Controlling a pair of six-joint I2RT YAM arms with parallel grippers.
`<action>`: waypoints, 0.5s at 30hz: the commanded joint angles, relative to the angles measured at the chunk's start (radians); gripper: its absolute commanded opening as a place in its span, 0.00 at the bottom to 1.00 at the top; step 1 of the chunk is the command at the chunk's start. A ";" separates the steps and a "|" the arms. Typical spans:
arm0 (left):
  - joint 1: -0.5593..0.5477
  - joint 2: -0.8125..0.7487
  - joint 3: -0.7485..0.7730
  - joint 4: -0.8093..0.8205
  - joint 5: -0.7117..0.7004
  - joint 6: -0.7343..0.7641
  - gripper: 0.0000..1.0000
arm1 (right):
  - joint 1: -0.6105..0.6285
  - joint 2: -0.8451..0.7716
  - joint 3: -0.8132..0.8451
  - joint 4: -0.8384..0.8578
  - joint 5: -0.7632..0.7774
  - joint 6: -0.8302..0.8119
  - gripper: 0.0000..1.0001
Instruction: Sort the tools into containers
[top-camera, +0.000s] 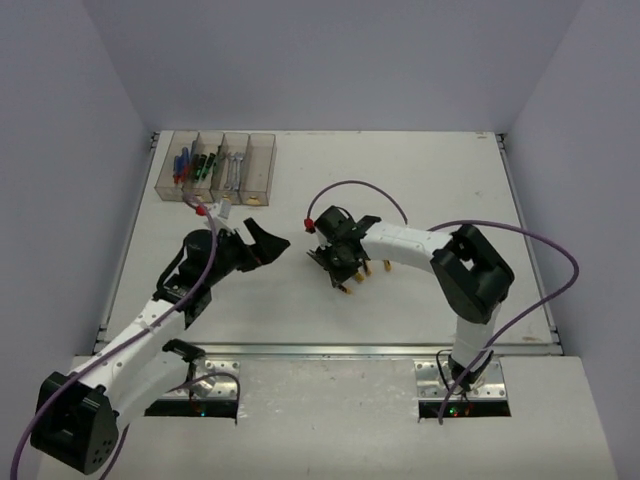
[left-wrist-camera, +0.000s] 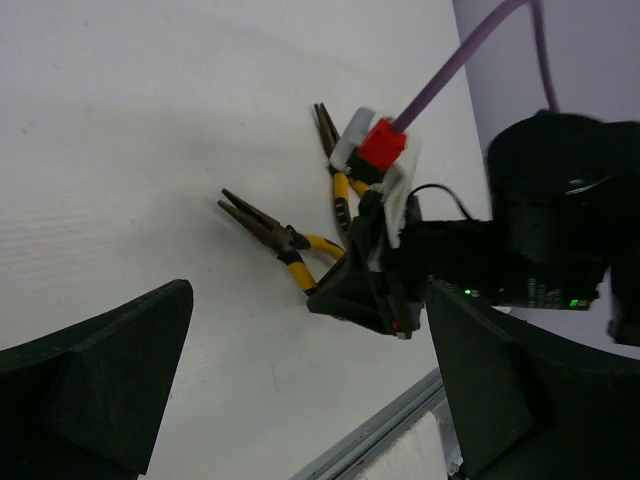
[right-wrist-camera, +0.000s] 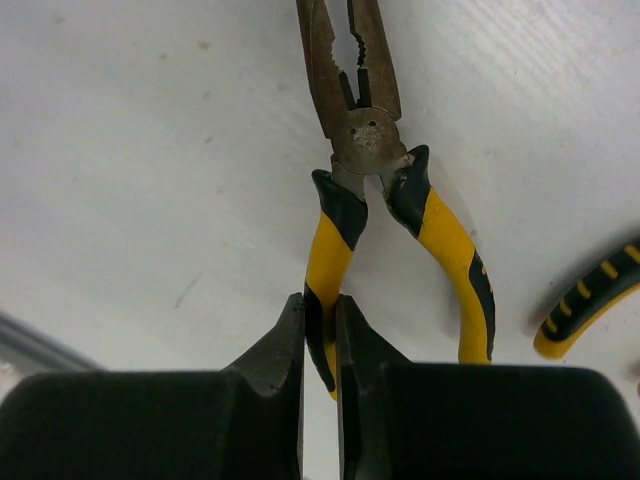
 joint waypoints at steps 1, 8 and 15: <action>-0.107 -0.025 -0.165 0.357 -0.078 -0.197 1.00 | 0.004 -0.203 -0.057 0.134 -0.098 0.075 0.00; -0.223 0.042 -0.245 0.599 -0.163 -0.312 0.97 | 0.004 -0.342 -0.110 0.197 -0.185 0.121 0.00; -0.297 0.162 -0.237 0.761 -0.276 -0.358 0.86 | 0.009 -0.412 -0.122 0.241 -0.281 0.167 0.00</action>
